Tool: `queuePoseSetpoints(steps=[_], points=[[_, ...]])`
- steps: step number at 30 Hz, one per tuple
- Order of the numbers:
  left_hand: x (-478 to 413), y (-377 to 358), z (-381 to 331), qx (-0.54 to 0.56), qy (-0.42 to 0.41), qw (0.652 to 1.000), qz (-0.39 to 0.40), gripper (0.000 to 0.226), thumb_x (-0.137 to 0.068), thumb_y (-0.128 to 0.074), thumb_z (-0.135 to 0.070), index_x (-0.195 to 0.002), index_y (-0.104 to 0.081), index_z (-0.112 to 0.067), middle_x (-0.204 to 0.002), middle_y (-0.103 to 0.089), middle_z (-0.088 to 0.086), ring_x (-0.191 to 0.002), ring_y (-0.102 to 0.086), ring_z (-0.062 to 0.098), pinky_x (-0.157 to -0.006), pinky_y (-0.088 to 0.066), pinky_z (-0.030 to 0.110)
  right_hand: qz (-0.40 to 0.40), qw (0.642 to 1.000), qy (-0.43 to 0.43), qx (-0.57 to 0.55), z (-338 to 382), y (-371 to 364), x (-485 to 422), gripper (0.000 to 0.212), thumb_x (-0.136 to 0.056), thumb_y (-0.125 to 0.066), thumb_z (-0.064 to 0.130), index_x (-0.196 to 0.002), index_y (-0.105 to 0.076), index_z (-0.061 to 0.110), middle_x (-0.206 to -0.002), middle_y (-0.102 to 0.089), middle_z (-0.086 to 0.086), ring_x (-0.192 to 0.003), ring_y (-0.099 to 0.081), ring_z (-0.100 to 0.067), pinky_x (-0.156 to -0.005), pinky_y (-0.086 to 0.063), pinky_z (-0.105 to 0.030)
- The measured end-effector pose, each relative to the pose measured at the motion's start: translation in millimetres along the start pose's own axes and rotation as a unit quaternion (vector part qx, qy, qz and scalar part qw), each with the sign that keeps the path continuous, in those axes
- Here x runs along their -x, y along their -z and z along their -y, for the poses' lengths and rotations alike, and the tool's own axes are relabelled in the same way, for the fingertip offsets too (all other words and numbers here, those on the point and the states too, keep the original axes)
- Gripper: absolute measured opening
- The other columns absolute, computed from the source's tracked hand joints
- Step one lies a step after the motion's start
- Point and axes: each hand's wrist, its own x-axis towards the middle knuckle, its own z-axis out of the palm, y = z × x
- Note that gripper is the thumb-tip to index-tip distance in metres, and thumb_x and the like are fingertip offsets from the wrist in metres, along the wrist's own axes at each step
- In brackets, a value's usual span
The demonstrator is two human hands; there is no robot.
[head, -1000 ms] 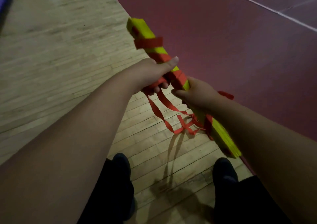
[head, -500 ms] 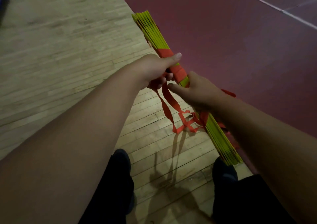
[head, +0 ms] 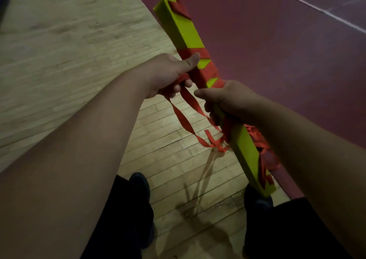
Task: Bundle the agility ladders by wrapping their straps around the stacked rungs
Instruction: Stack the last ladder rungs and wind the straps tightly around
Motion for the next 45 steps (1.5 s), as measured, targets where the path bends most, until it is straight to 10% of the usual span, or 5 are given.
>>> queuePoseSetpoints(steps=[9, 17, 30, 38, 45], points=[[-5.4, -23.7, 1.6, -0.038, 0.087, 0.995, -0.027, 0.072, -0.099, -0.053, -0.079, -0.108, -0.079, -0.013, -0.074, -0.073, -0.004, -0.052, -0.059, 0.007, -0.055, -0.054, 0.026, -0.081, 0.966, 0.000, 0.247, -17.9, -23.2, -17.2, 0.050, -0.101, -0.066, 0.045, -0.136, -0.044, 0.017, -0.102, -0.066, -0.008, -0.083, -0.066, -0.020, -0.062, -0.049, -0.034], [-6.2, -19.7, 4.6, -0.004, 0.092, 0.996, -0.011, 0.075, -0.095, -0.055, -0.082, -0.111, -0.079, -0.013, -0.080, -0.076, -0.002, -0.055, -0.057, 0.007, -0.055, -0.052, 0.025, -0.050, 0.980, 0.044, 0.186, -17.8, -25.8, -12.1, 0.013, -0.105, -0.061, 0.030, -0.107, -0.052, 0.021, -0.081, -0.056, -0.003, -0.066, -0.054, -0.014, -0.057, -0.046, -0.031], [3.2, -1.7, -5.0, 0.087, -0.045, 0.993, 0.069, 0.055, -0.105, -0.051, -0.066, -0.095, -0.069, -0.016, -0.074, -0.063, -0.002, -0.053, -0.045, 0.009, -0.055, -0.046, 0.023, 0.226, 0.961, -0.002, -0.157, -1.4, 5.3, 7.6, 0.036, -0.094, -0.067, 0.033, -0.119, -0.056, 0.010, -0.097, -0.072, -0.013, -0.086, -0.074, -0.035, -0.076, -0.061, -0.045], [-6.1, 3.2, 5.9, -0.039, 0.006, 0.999, 0.021, 0.055, -0.106, -0.058, -0.060, -0.111, -0.073, -0.007, -0.081, -0.075, -0.001, -0.056, -0.056, 0.010, -0.058, -0.051, 0.029, -0.043, 0.996, 0.013, 0.077, -9.2, 0.4, -2.6, 0.029, -0.095, -0.079, 0.027, -0.113, -0.063, 0.012, -0.085, -0.078, -0.016, -0.064, -0.075, -0.027, -0.052, -0.058, -0.030], [-4.5, -19.1, 1.7, -0.016, 0.089, 0.996, 0.014, 0.075, -0.102, -0.048, -0.078, -0.103, -0.074, -0.008, -0.071, -0.072, 0.000, -0.053, -0.062, 0.010, -0.051, -0.051, 0.023, -0.204, 0.909, 0.070, 0.355, -27.2, -16.0, -16.9, 0.045, -0.089, -0.082, 0.049, -0.119, -0.061, 0.023, -0.087, -0.067, 0.002, -0.070, -0.069, -0.018, -0.064, -0.061, -0.037]])
